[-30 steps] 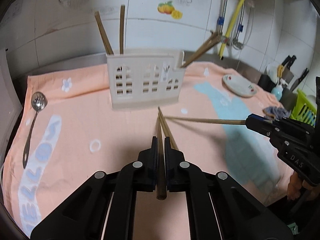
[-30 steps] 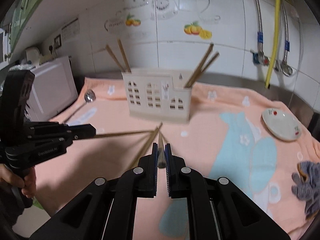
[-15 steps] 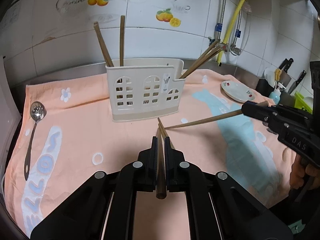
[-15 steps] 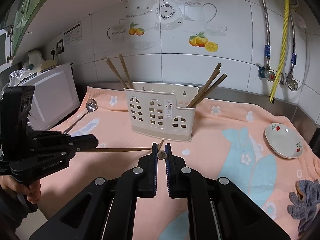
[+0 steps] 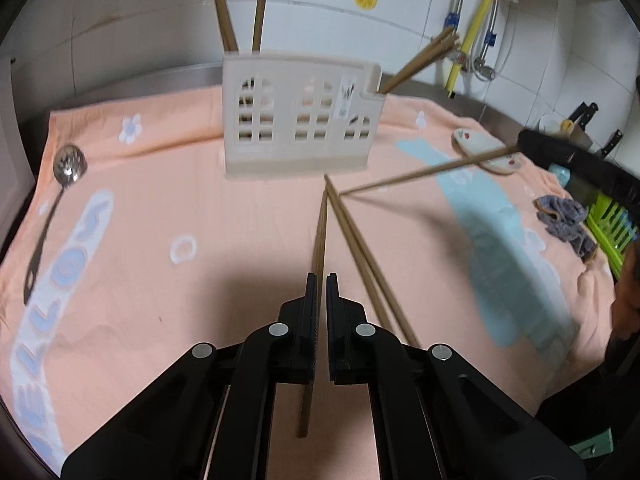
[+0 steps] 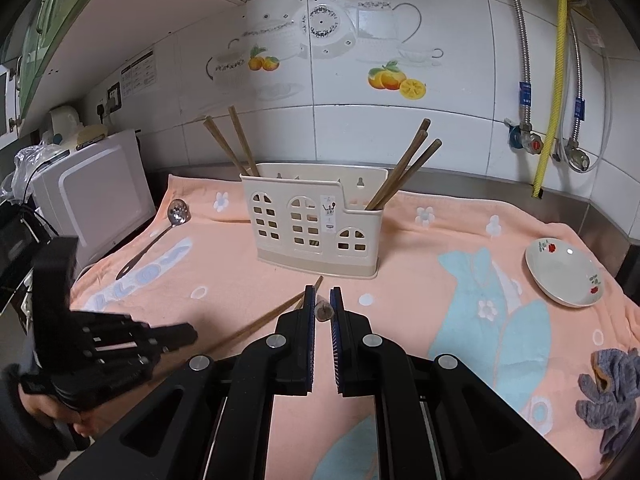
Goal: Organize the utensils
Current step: 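Lift both chopsticks and carry them above the white holder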
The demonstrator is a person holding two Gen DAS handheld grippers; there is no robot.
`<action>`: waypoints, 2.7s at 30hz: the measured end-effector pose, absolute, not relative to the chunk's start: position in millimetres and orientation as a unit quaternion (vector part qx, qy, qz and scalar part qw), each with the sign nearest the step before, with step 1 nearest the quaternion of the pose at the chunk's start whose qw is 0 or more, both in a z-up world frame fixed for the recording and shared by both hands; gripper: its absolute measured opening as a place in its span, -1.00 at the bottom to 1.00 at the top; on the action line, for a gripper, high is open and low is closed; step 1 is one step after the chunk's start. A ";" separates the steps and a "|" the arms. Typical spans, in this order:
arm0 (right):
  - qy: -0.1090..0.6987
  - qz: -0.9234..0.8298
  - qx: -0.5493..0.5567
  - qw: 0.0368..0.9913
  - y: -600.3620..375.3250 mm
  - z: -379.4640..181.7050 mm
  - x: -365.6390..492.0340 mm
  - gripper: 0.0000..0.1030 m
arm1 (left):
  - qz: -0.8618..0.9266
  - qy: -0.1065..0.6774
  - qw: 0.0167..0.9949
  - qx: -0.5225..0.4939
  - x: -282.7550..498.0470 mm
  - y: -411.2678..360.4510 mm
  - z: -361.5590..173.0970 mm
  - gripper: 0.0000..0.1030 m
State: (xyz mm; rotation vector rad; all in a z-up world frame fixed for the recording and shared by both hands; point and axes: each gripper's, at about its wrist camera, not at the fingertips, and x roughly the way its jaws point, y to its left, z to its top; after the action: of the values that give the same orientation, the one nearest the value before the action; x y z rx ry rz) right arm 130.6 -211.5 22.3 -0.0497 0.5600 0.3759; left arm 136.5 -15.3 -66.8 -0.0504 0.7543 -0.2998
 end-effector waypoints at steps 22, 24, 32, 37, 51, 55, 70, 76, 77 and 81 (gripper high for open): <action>0.272 0.183 -0.029 0.944 -211.4 21.6 128.9 -0.86 | -0.139 0.411 0.901 -0.007 147.1 -19.1 -100.1 -0.64; 0.272 0.183 -0.029 0.944 -211.5 21.5 129.1 -0.86 | -0.137 0.414 0.900 -0.002 148.1 -19.3 -102.2 -0.69; 0.265 0.187 -0.035 0.945 -208.8 29.6 128.5 -0.86 | -0.128 0.400 0.907 0.004 144.7 -17.7 -89.1 -0.89; 0.253 0.194 -0.041 0.947 -208.4 47.9 131.6 -0.86 | -0.133 0.353 0.926 0.006 140.1 -12.1 -48.7 -0.89; 0.245 0.223 -0.052 0.942 -207.5 116.3 177.4 -0.86 | -0.166 0.287 0.943 0.034 166.8 -21.8 32.5 -0.89; 0.236 0.229 -0.050 0.943 -210.3 143.8 191.3 -0.86 | -0.180 0.268 0.946 0.036 174.6 -25.4 57.9 -0.89; 0.208 0.208 -0.035 0.955 -210.8 181.3 244.8 -0.86 | -0.137 0.168 0.974 0.063 218.3 -28.3 152.7 -0.89; 0.206 0.201 -0.028 0.957 -209.6 175.2 258.7 -0.86 | -0.116 0.197 0.971 0.062 244.1 -18.3 138.4 -0.89; 0.203 0.202 -0.022 0.958 -210.9 177.9 260.6 -0.86 | -0.113 0.201 0.971 0.063 248.1 -16.6 134.8 -0.89; 0.183 0.195 -0.021 0.963 -209.4 190.0 264.9 -0.86 | -0.108 0.217 0.968 0.059 258.3 -8.6 125.5 -0.89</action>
State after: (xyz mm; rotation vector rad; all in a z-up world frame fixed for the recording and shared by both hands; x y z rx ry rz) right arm 264.9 -209.4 190.0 -0.0416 0.3715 0.3951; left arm 258.3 -8.6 125.5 0.1187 0.4395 -0.2179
